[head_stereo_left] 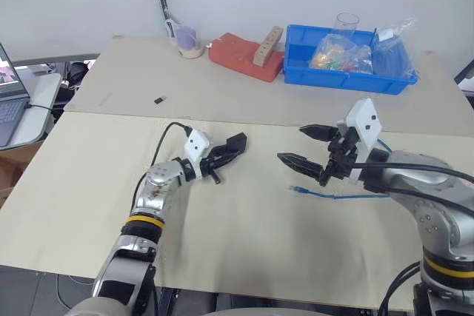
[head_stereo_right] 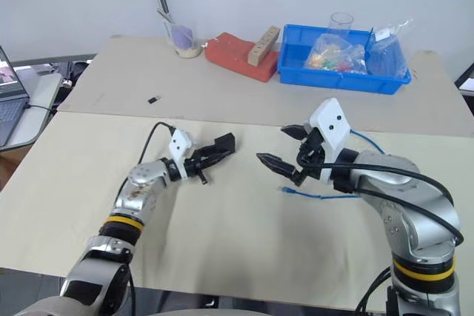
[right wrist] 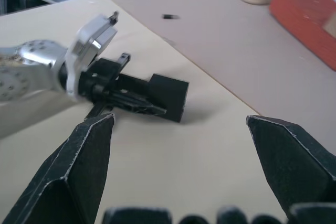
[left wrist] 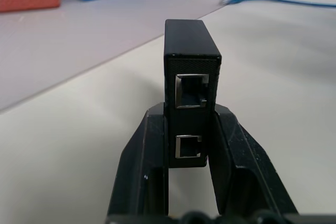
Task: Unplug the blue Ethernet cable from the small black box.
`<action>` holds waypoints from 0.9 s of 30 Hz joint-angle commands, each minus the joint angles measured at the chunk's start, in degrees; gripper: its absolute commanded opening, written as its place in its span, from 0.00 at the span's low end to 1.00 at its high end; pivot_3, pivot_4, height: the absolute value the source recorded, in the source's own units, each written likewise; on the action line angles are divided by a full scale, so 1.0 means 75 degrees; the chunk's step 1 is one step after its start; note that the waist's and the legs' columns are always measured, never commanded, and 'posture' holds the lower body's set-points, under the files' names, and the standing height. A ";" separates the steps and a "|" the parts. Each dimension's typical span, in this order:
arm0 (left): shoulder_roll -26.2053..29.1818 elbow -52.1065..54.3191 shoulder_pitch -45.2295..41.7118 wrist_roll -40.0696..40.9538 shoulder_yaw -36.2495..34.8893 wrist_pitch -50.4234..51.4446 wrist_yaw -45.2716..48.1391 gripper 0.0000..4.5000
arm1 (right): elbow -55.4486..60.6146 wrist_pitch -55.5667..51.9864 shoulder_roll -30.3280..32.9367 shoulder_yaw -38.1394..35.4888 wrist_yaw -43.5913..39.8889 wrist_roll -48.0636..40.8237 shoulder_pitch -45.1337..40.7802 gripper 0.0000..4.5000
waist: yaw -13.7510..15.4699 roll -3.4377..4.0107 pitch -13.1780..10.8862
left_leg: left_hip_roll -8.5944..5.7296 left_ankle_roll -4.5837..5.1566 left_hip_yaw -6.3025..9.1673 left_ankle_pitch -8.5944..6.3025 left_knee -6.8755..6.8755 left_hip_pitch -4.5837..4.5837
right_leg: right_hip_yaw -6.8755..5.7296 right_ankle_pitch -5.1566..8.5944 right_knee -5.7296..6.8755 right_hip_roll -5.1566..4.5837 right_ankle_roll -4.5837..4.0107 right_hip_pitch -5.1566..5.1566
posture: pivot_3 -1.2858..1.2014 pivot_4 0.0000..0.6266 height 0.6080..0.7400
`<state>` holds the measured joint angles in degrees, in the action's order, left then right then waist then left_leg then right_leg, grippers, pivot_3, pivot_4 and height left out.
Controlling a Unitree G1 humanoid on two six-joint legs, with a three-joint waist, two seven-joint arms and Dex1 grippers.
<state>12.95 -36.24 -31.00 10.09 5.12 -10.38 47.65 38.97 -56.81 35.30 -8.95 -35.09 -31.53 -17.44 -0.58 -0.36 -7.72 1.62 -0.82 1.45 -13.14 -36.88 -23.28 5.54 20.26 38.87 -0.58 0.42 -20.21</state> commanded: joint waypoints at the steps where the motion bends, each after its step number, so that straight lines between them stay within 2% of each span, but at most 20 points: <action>1: -0.0180 -0.0860 -0.0438 -0.0379 -0.0054 -0.0920 -0.0414 0.12 | 0.0380 0.0134 0.0041 -0.0072 0.0350 0.0042 0.0102 0.99 | -0.0004 0.0000 0.0001 | -0.0002 0.0000 -0.0001 0.0000 0.0000 0.0000 | 0.0000 0.0000 -0.0001 0.0001 0.0000 0.0000 | 0.52 0.24 1.00; 3: -0.0274 -0.1273 -0.0586 -0.0425 -0.0092 -0.1190 -0.0465 0.12 | 0.0397 0.0158 0.0066 -0.0070 0.0464 0.0019 0.0144 0.99 | -0.0032 0.0000 0.0001 | -0.0012 0.0000 -0.0003 0.0000 0.0000 0.0005 | 0.0002 0.0000 -0.0001 0.0003 0.0000 0.0000 | 0.52 0.24 1.00; 5: -0.0316 -0.1519 -0.0677 -0.0408 -0.0141 -0.1329 -0.0421 0.35 | 0.0381 0.0186 0.0102 -0.0072 0.0536 0.0013 0.0160 1.00 | -0.0035 0.0002 0.0002 | -0.0011 0.0000 -0.0003 0.0000 0.0001 0.0008 | 0.0002 0.0000 0.0003 0.0006 0.0000 0.0001 | 0.52 0.24 1.00; 7: -0.0315 -0.1603 -0.0694 -0.0367 -0.0183 -0.1372 -0.0324 0.53 | 0.0357 0.0209 0.0141 -0.0088 0.0580 0.0009 0.0173 1.00 | -0.0031 0.0002 0.0002 | -0.0012 0.0000 -0.0003 0.0000 0.0001 0.0008 | 0.0001 0.0000 0.0004 0.0009 0.0000 0.0001 | 0.52 0.24 1.00; 11: -0.0080 -0.1022 -0.0402 -0.0169 -0.0317 -0.1067 -0.0087 0.98 | 0.0245 0.0345 0.0306 -0.0218 0.0389 -0.0100 0.0292 1.00 | -0.0045 0.0002 0.0002 | -0.0012 0.0000 -0.0003 0.0000 0.0001 0.0007 | 0.0001 0.0000 0.0003 0.0009 0.0000 0.0001 | 0.52 0.24 1.00; 15: 0.0578 0.0711 0.0309 0.0194 -0.0401 0.0076 0.0351 0.99 | -0.0078 0.0873 0.0711 -0.0496 -0.0386 -0.0262 0.0735 1.00 | -0.0101 0.0002 0.0003 | 0.0002 0.0001 -0.0003 0.0000 0.0006 0.0010 | 0.0001 0.0000 0.0005 0.0022 0.0000 0.0002 | 0.52 0.24 1.00; 17: 0.1185 0.2163 0.0863 0.0471 -0.0395 0.1125 0.0711 0.99 | -0.0349 0.1302 0.0983 -0.0630 -0.0857 -0.0225 0.1013 1.00 | -0.0133 0.0002 0.0003 | 0.0011 0.0000 -0.0002 0.0000 0.0009 0.0015 | 0.0001 0.0000 0.0006 0.0028 0.0000 0.0001 | 0.52 0.24 1.00; 21: 0.2911 0.5013 0.1867 0.1062 -0.0745 0.3189 0.1206 0.99 | -0.0858 0.2053 0.1543 -0.0952 -0.1667 -0.0150 0.1456 1.00 | -0.0184 0.0003 0.0002 | 0.0029 0.0000 0.0001 0.0000 0.0010 0.0022 | 0.0001 0.0000 0.0009 0.0026 0.0000 0.0005 | 0.52 0.24 1.00; 24: 0.3879 0.6084 0.2239 0.1511 -0.1446 0.4221 0.1137 0.99 | -0.1061 0.2271 0.1774 -0.1355 -0.1932 -0.0242 0.1752 1.00 | -0.0201 0.0003 0.0001 | 0.0031 0.0000 0.0001 0.0000 0.0010 0.0025 | 0.0001 0.0001 0.0002 0.0019 0.0001 0.0011 | 0.52 0.24 1.00; 27: 0.4193 0.6546 0.2431 0.1675 -0.1800 0.4482 0.0996 0.99 | -0.1183 0.2358 0.1820 -0.1539 -0.1928 -0.0179 0.2060 1.00 | -0.0196 0.0005 0.0002 | 0.0030 0.0000 0.0001 0.0000 0.0012 0.0026 | 0.0000 0.0002 -0.0008 0.0016 0.0002 0.0015 | 0.52 0.24 1.00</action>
<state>44.24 10.29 -13.20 21.06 -7.33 22.28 55.66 29.69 -40.59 48.57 -18.38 -49.42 -32.74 -2.28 -2.05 -0.32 -7.70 1.82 -0.82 1.44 -13.14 -36.77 -23.09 5.54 20.28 38.76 -0.51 0.43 -20.09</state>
